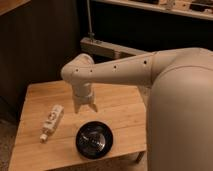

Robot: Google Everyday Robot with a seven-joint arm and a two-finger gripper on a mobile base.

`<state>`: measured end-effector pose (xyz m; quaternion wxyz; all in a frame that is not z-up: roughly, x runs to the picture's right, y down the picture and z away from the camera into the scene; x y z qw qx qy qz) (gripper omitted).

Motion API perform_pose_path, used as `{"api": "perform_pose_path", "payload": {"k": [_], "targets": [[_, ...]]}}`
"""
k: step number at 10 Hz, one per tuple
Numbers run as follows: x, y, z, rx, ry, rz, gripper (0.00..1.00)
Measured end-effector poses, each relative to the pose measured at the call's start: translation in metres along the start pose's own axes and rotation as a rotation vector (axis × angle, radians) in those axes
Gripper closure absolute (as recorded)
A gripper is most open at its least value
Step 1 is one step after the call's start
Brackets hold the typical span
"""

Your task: Place the bottle in the ceramic bowl

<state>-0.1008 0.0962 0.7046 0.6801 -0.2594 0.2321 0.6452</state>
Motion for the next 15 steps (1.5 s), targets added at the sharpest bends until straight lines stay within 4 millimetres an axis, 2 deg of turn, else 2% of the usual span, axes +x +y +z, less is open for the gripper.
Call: {"api": "perform_pose_path", "payload": {"k": [8, 10, 11, 13, 15], "targets": [[-0.002, 0.0, 0.0, 0.006, 0.005, 0.002, 0.35], [-0.018, 0.004, 0.004, 0.022, 0.008, 0.015, 0.35], [-0.038, -0.002, 0.006, 0.013, 0.004, 0.035, 0.35], [-0.063, -0.013, 0.008, -0.056, -0.005, 0.072, 0.35], [-0.08, -0.031, 0.01, -0.156, -0.014, 0.126, 0.35]]}}
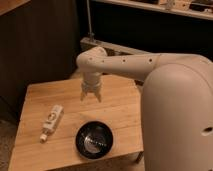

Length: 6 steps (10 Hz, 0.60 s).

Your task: Place the bottle in the ceramic bowl

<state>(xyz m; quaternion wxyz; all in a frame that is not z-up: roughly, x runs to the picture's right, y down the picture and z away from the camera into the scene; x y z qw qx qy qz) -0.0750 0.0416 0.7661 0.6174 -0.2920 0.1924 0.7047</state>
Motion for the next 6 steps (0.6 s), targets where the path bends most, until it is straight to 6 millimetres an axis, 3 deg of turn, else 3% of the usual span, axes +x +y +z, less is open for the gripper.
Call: {"api": "perform_pose_path", "payload": {"k": [3, 6], "targets": [[-0.018, -0.011, 0.008, -0.135, 0.05, 0.068, 0.35], [-0.038, 0.013, 0.021, -0.12, 0.123, 0.076, 0.35]]}}
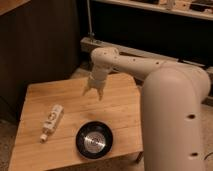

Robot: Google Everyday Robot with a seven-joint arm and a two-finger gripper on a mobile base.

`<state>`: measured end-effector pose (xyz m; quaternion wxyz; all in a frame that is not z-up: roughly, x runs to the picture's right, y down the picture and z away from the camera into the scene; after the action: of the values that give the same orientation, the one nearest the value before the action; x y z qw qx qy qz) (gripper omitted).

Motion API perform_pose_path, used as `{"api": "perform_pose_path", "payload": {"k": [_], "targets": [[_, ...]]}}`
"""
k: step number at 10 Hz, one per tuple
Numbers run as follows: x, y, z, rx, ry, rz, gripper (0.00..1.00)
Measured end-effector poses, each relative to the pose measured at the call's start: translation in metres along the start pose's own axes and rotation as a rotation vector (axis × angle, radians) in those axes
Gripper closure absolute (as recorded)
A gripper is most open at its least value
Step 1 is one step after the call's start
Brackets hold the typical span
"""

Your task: Place the bottle in the ceramic bowl

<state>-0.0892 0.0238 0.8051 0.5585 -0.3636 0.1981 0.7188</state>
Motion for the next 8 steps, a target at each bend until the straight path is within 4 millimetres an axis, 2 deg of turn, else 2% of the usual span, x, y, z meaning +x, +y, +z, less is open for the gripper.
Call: {"api": "perform_pose_path", "payload": {"k": [2, 3, 8], "targets": [[-0.009, 0.021, 0.008, 0.021, 0.043, -0.001, 0.35], [-0.013, 0.024, 0.01, 0.018, 0.066, -0.006, 0.35], [-0.018, 0.028, 0.032, -0.06, 0.188, -0.037, 0.35]]}}
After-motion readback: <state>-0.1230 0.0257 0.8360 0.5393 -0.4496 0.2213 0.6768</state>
